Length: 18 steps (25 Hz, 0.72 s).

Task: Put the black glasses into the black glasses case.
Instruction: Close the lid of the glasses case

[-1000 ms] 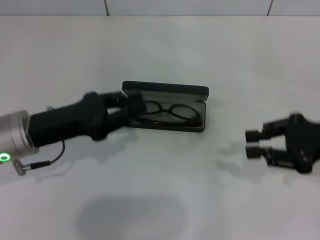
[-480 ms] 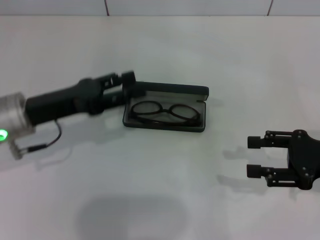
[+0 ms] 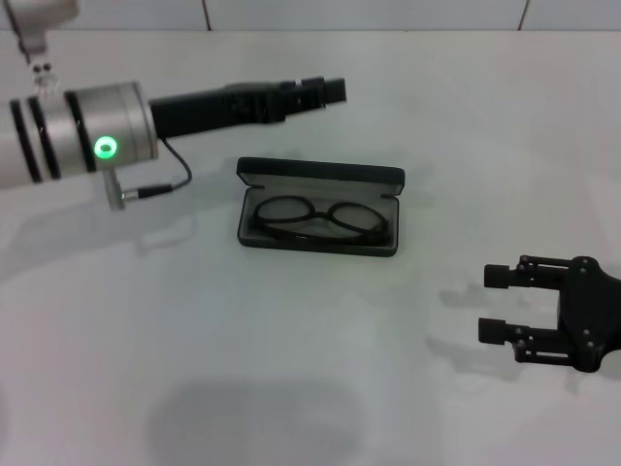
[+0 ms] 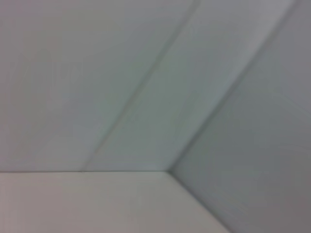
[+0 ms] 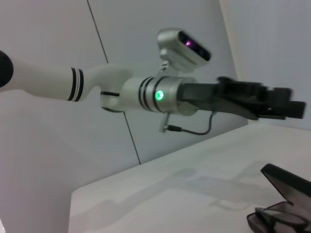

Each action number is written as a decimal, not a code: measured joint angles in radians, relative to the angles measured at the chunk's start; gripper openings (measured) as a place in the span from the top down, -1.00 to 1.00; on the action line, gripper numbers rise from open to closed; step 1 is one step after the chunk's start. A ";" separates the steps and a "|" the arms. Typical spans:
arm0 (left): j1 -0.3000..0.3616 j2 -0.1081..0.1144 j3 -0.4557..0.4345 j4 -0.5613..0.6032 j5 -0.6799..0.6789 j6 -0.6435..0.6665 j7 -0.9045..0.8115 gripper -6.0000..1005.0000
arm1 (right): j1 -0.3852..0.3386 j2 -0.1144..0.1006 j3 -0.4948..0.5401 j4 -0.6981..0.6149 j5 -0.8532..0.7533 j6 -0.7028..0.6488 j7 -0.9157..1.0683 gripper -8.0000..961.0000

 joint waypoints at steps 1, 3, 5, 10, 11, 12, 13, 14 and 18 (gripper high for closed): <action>-0.019 0.001 0.000 0.000 0.017 -0.055 -0.042 -0.29 | -0.001 0.002 0.003 0.000 0.000 0.002 -0.006 -0.38; -0.029 0.000 0.000 0.000 0.033 -0.085 -0.055 -0.12 | -0.007 0.004 0.007 0.001 0.004 0.004 -0.013 -0.38; -0.062 -0.016 0.002 -0.002 0.109 -0.199 -0.089 0.06 | -0.013 0.005 0.009 0.008 0.010 0.005 -0.020 -0.38; -0.072 -0.021 0.065 -0.012 0.137 -0.313 -0.115 0.35 | -0.017 0.005 0.026 0.028 0.015 0.010 -0.036 -0.38; -0.071 -0.021 0.078 -0.012 0.135 -0.319 -0.117 0.41 | -0.018 0.006 0.030 0.029 0.015 0.010 -0.037 -0.38; -0.070 -0.021 0.093 -0.011 0.133 -0.322 -0.120 0.65 | -0.018 0.006 0.034 0.030 0.015 0.010 -0.038 -0.38; -0.070 -0.021 0.099 -0.010 0.133 -0.323 -0.122 0.90 | -0.019 0.006 0.036 0.030 0.015 0.011 -0.039 -0.38; -0.069 -0.021 0.109 -0.009 0.133 -0.324 -0.125 0.91 | -0.020 0.006 0.036 0.030 0.015 0.011 -0.039 -0.38; -0.069 -0.022 0.146 -0.014 0.136 -0.343 -0.128 0.92 | -0.017 0.006 0.037 0.039 0.016 0.012 -0.046 -0.38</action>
